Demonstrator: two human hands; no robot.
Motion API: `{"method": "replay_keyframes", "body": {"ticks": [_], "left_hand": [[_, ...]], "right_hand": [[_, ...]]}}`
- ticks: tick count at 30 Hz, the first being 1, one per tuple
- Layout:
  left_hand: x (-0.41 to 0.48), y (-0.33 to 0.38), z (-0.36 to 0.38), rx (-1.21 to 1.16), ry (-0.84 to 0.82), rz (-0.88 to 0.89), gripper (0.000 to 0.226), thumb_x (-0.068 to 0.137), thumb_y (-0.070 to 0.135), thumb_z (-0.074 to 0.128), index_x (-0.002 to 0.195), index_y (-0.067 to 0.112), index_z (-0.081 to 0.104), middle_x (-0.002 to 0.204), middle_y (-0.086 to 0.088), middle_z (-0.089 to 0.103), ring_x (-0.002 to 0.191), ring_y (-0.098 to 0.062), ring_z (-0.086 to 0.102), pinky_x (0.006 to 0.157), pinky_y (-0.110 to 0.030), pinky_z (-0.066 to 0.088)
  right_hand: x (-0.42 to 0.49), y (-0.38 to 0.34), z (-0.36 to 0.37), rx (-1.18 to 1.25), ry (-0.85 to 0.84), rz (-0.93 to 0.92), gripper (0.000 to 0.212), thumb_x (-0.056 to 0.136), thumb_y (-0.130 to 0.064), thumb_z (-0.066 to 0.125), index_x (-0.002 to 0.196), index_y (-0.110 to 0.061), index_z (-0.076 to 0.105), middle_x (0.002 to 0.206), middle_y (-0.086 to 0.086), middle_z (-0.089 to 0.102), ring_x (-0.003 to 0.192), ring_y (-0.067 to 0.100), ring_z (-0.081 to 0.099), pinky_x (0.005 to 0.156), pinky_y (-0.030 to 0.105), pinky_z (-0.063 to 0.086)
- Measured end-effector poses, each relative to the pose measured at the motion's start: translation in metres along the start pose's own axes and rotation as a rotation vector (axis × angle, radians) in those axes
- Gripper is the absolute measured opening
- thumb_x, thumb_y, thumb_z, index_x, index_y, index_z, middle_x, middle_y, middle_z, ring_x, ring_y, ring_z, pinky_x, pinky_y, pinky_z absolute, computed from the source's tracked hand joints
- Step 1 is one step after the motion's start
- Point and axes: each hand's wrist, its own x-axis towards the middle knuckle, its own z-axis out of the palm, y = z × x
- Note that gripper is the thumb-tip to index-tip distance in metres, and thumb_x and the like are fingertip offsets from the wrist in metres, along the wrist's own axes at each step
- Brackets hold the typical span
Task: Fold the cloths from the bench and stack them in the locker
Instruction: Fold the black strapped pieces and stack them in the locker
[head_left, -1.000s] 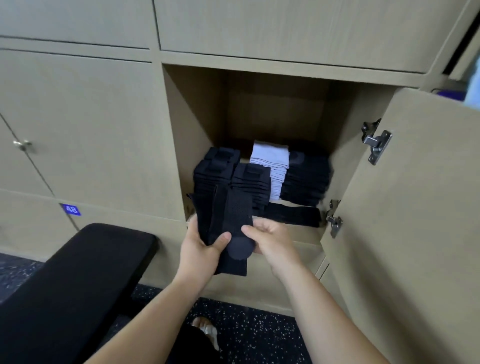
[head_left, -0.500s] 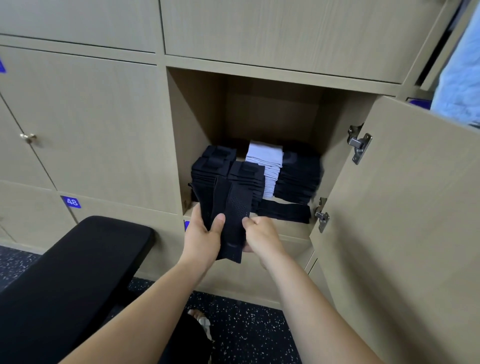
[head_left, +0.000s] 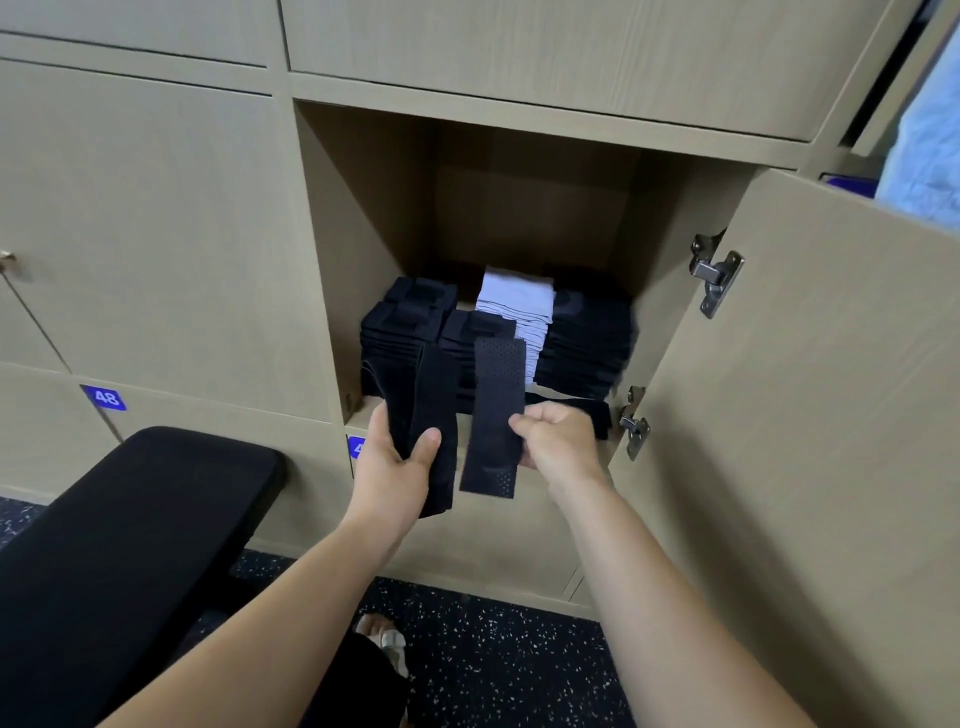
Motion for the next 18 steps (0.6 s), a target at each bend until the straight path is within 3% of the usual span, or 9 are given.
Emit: {"method": "replay_keyframes", "body": {"ticks": [3, 6, 10, 13, 15, 18], "left_hand": [[0.010, -0.007, -0.001, -0.018, 0.006, -0.008, 0.026, 0.099, 0.014, 0.055, 0.115, 0.035, 0.049, 0.106, -0.003, 0.070, 0.095, -0.024, 0.070, 0.088, -0.045, 0.055], [0.021, -0.014, 0.001, -0.020, 0.009, -0.014, 0.030, 0.098, 0.012, 0.055, 0.103, 0.042, 0.050, 0.102, -0.003, 0.071, 0.089, -0.023, 0.071, 0.085, -0.039, 0.056], [0.038, -0.024, 0.006, -0.019, 0.008, -0.017, 0.030, 0.097, 0.011, 0.056, 0.100, 0.041, 0.050, 0.100, -0.001, 0.070, 0.090, -0.021, 0.070, 0.083, -0.034, 0.054], [0.051, -0.030, 0.012, -0.010, 0.001, 0.009, 0.031, 0.097, 0.010, 0.055, 0.107, 0.038, 0.048, 0.096, 0.007, 0.067, 0.073, 0.004, 0.066, 0.063, -0.010, 0.048], [0.060, -0.034, 0.014, -0.006, -0.010, 0.006, 0.032, 0.097, 0.010, 0.056, 0.107, 0.040, 0.048, 0.094, 0.011, 0.067, 0.070, 0.007, 0.065, 0.061, -0.009, 0.048], [0.070, -0.041, 0.016, 0.011, -0.018, -0.004, 0.029, 0.096, 0.015, 0.058, 0.115, 0.037, 0.051, 0.097, 0.009, 0.070, 0.086, -0.006, 0.068, 0.075, -0.023, 0.050]], "right_hand": [[0.031, -0.005, -0.025, -0.373, 0.230, -0.207, 0.007, 0.088, -0.015, 0.064, 0.092, -0.014, 0.070, 0.093, 0.005, 0.070, 0.088, 0.027, 0.064, 0.081, 0.036, 0.052], [0.058, -0.016, -0.044, -0.734, 0.405, -0.323, 0.017, 0.093, -0.017, 0.055, 0.104, -0.016, 0.068, 0.102, 0.008, 0.069, 0.097, 0.032, 0.062, 0.075, 0.032, 0.045], [0.095, -0.021, -0.047, -1.122, 0.443, -0.401, 0.018, 0.094, -0.010, 0.050, 0.107, -0.012, 0.062, 0.098, 0.012, 0.069, 0.093, 0.034, 0.062, 0.065, 0.030, 0.035], [0.119, -0.020, -0.044, -1.343, 0.376, -0.473, 0.021, 0.090, -0.004, 0.050, 0.108, -0.010, 0.059, 0.098, 0.012, 0.069, 0.092, 0.033, 0.066, 0.061, 0.029, 0.035], [0.130, -0.014, -0.042, -1.428, 0.370, -0.552, 0.020, 0.082, 0.000, 0.056, 0.100, -0.008, 0.060, 0.088, 0.011, 0.069, 0.080, 0.031, 0.068, 0.056, 0.026, 0.033], [0.142, 0.002, -0.036, -1.480, 0.433, -0.714, 0.019, 0.049, 0.000, 0.068, 0.065, -0.009, 0.062, 0.051, 0.006, 0.057, 0.041, 0.024, 0.057, 0.043, 0.018, 0.027]]}}
